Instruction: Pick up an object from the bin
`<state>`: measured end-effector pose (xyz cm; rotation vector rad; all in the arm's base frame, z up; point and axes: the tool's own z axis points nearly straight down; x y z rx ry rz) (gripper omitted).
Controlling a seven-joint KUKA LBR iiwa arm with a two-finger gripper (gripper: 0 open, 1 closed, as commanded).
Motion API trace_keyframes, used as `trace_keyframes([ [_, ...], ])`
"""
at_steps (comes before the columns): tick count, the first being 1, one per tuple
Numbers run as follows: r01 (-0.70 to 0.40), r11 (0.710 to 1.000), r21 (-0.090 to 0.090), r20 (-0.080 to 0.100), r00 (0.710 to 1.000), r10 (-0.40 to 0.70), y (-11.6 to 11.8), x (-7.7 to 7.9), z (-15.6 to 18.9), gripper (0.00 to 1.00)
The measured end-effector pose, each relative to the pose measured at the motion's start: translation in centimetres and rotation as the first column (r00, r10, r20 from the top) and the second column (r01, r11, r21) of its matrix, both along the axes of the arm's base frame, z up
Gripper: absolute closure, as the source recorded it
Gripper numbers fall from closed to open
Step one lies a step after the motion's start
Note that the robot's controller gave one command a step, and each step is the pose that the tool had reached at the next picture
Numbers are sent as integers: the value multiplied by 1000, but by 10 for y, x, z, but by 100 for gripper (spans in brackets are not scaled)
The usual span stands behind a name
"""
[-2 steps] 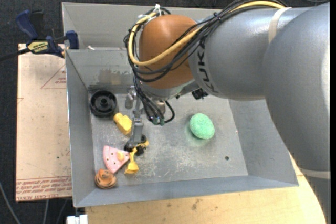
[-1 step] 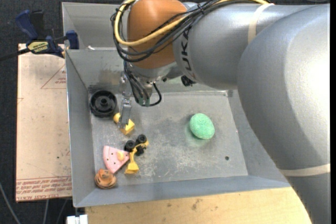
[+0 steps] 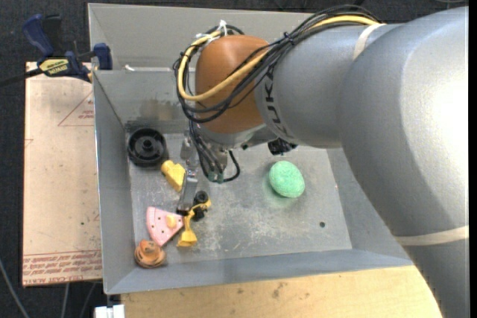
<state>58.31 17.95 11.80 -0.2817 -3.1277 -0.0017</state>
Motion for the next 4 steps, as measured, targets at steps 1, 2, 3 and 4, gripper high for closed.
trace_keyframes([
  [1,133,991,4,2,991,-133,1,7,-41,0],
  [2,184,983,3,9,983,-184,5,18,-46,100],
  [3,184,983,3,8,983,-184,5,18,-46,100],
  [4,184,983,3,8,983,-184,5,18,-46,100],
])
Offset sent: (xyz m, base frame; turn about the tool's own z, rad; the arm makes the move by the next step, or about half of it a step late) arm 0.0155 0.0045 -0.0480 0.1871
